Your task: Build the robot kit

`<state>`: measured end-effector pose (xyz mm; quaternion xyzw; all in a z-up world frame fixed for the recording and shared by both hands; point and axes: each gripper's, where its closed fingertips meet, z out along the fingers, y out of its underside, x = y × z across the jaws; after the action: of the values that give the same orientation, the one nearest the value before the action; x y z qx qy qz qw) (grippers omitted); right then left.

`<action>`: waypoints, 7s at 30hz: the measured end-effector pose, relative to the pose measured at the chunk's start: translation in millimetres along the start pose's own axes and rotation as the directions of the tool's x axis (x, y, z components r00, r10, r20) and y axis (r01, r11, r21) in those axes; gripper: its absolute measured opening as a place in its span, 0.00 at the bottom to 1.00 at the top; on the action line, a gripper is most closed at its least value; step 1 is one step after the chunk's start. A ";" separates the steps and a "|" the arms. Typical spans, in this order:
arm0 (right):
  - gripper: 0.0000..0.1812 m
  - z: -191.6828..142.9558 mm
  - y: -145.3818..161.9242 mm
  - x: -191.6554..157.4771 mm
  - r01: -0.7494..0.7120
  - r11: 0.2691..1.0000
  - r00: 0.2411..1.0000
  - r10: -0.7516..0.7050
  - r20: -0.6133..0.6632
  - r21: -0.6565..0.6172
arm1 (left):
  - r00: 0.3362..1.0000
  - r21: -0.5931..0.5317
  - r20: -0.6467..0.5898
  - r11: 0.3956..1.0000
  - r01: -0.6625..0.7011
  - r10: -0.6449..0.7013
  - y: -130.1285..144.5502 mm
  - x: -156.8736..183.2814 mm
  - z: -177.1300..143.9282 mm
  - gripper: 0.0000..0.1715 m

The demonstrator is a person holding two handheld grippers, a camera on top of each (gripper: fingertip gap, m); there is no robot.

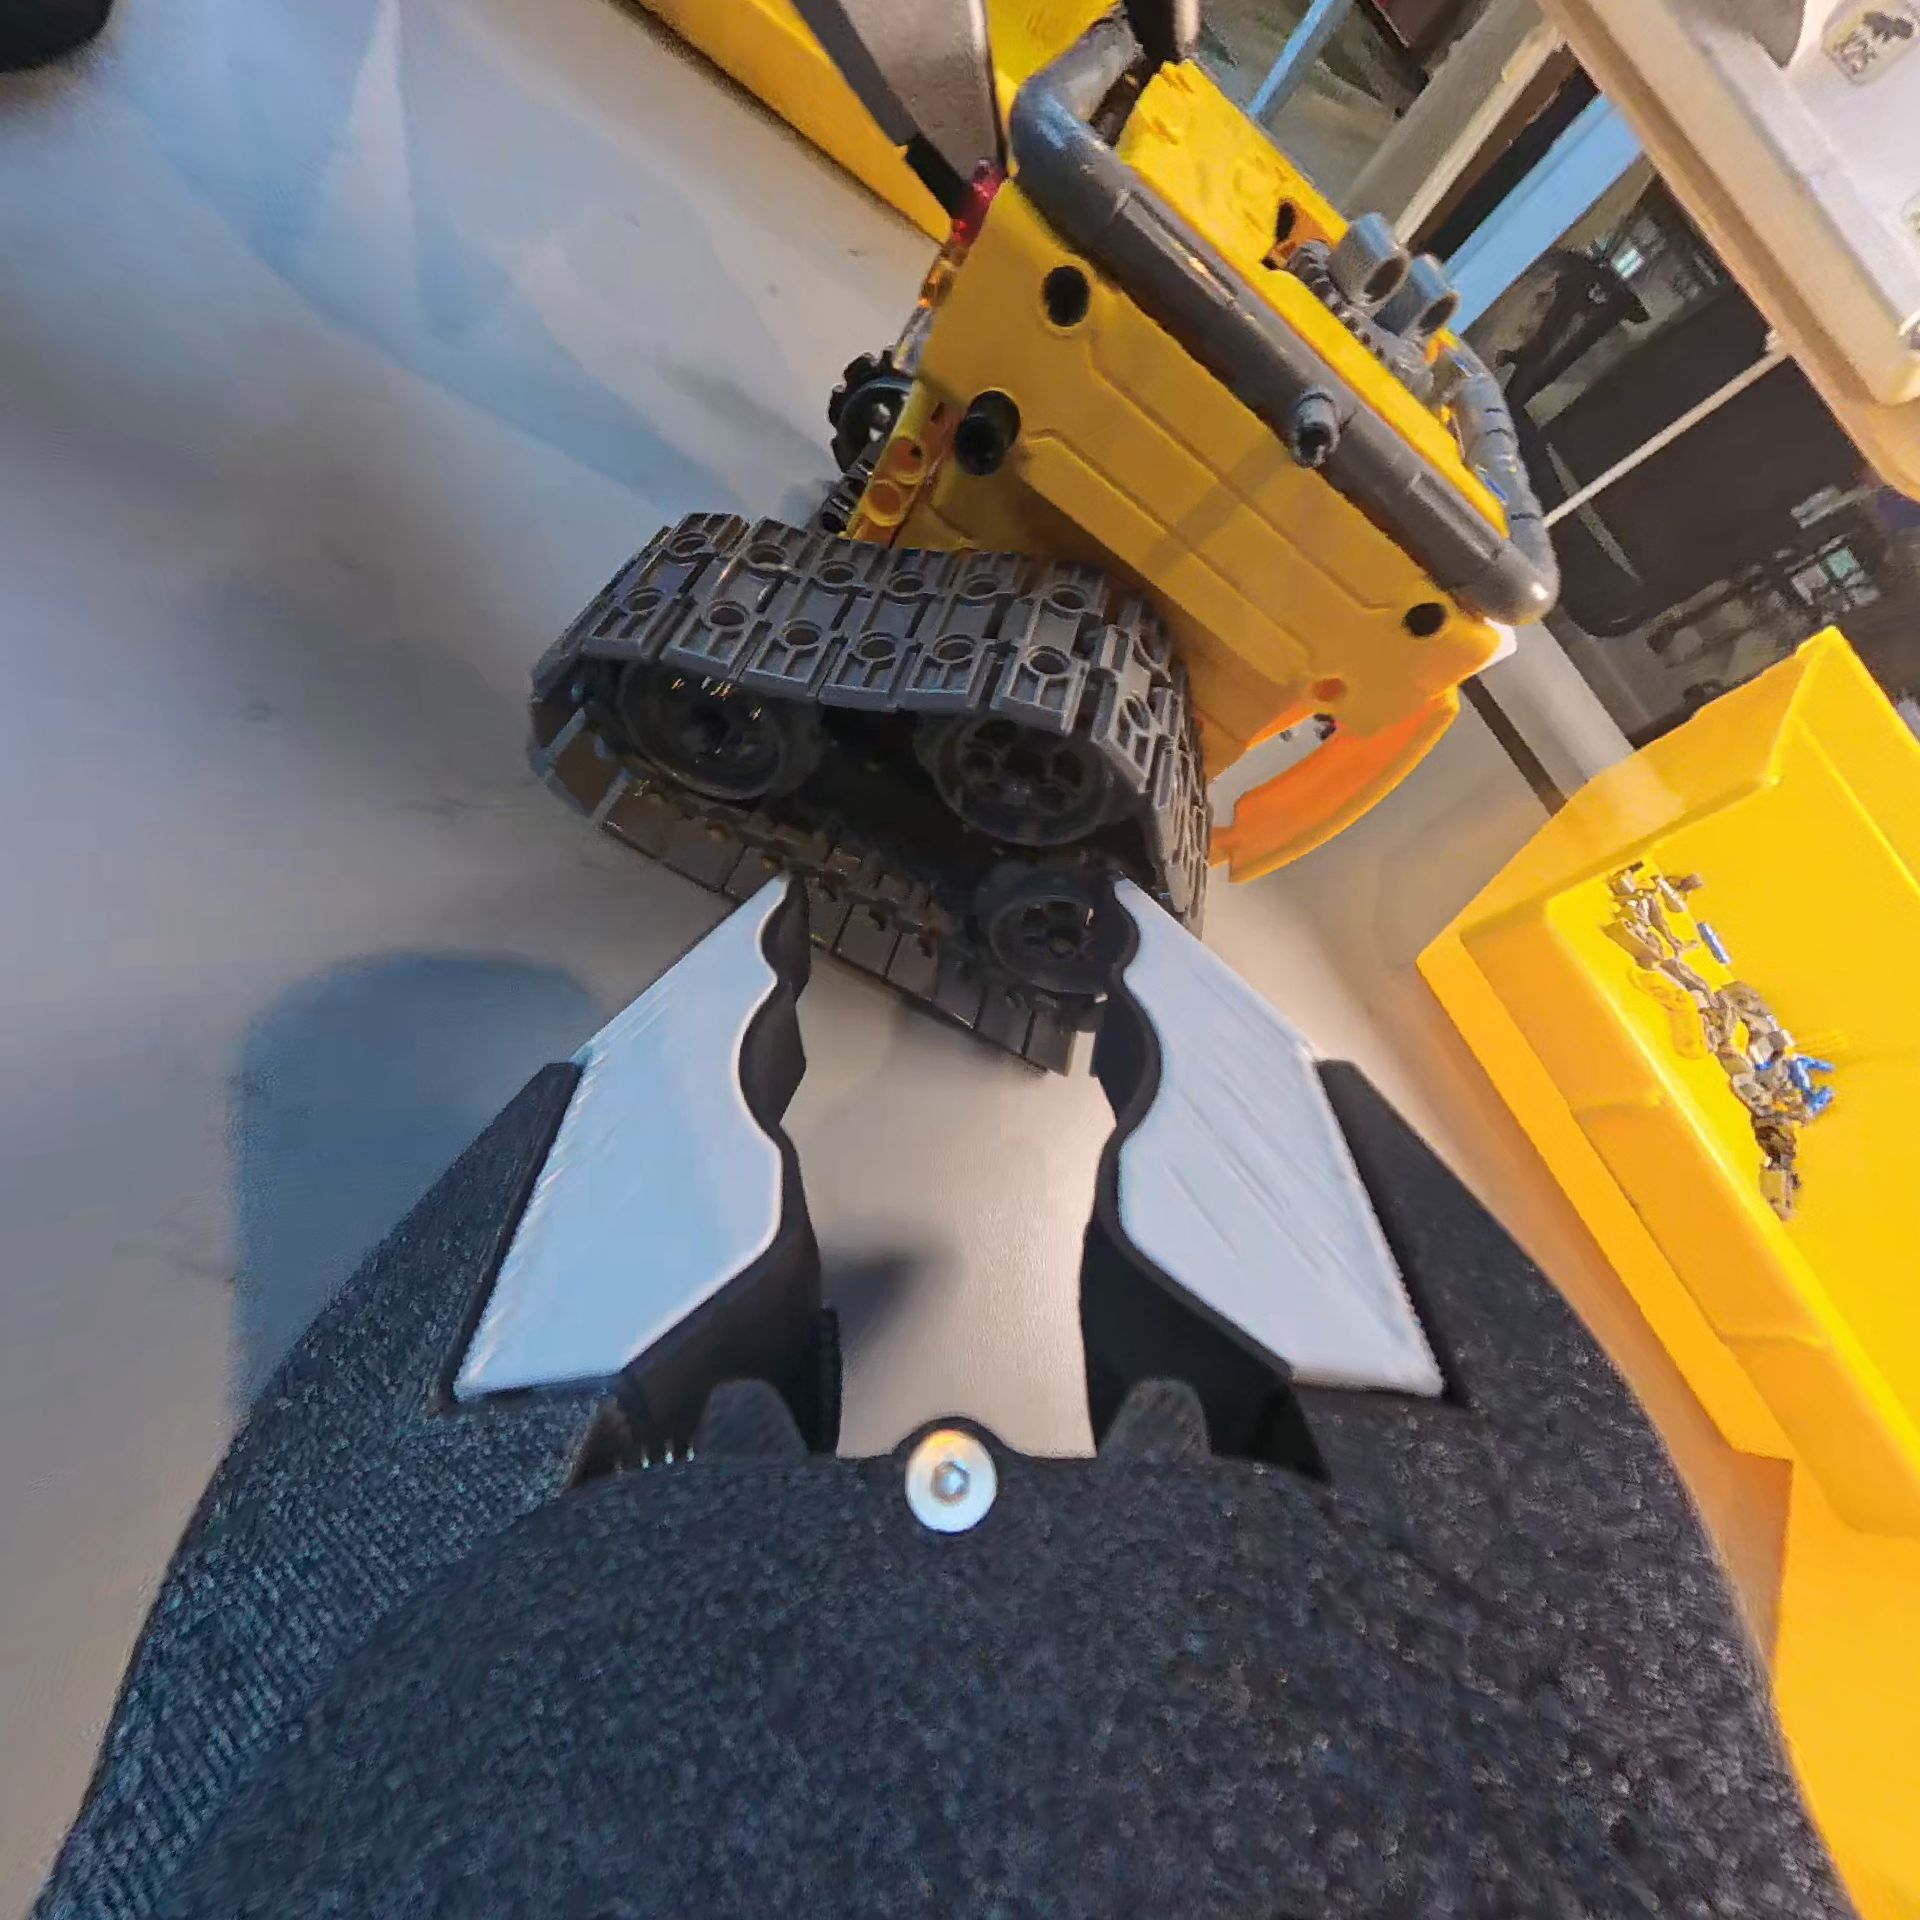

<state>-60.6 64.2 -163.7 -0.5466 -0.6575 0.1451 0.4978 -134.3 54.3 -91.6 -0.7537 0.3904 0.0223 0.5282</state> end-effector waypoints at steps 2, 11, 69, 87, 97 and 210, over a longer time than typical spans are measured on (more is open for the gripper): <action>0.23 -0.5 -0.2 -8.8 0.059 0.998 0.997 -0.059 0.045 0.014 | 1.000 0.002 -0.003 1.000 0.002 -0.002 0.1 0.1 -0.2 0.21; 0.27 -2.9 -0.3 5.8 0.077 0.997 0.997 -0.077 -0.005 0.019 | 1.000 0.010 -0.002 1.000 0.010 -0.010 -1.0 0.4 0.6 0.20; 0.62 11.1 -56.3 50.6 0.295 0.954 0.717 -0.184 0.672 -0.054 | 0.965 -0.001 0.038 0.966 0.259 -0.259 73.0 -25.8 -36.9 0.21; 0.62 -50.2 -70.7 -26.7 0.458 0.876 0.481 -0.387 0.787 0.151 | 0.965 -0.018 0.024 0.965 0.263 -0.262 74.8 -21.4 -35.0 0.21; 0.62 -17.1 -69.6 4.2 0.492 0.865 0.504 -0.373 0.779 0.096 | 0.964 -0.037 0.013 0.963 0.266 -0.266 78.4 -17.5 -32.2 0.21; 0.67 -52.1 50.5 127.0 0.080 0.922 0.866 0.124 0.484 -0.379 | 0.917 0.318 -0.173 0.861 0.398 -0.360 9.4 -1.2 -48.8 0.31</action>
<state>22.6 173.7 -113.8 -0.5852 -0.7726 0.1547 0.1915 -159.4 14.0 -77.0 -0.7109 0.2601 -0.1918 0.6247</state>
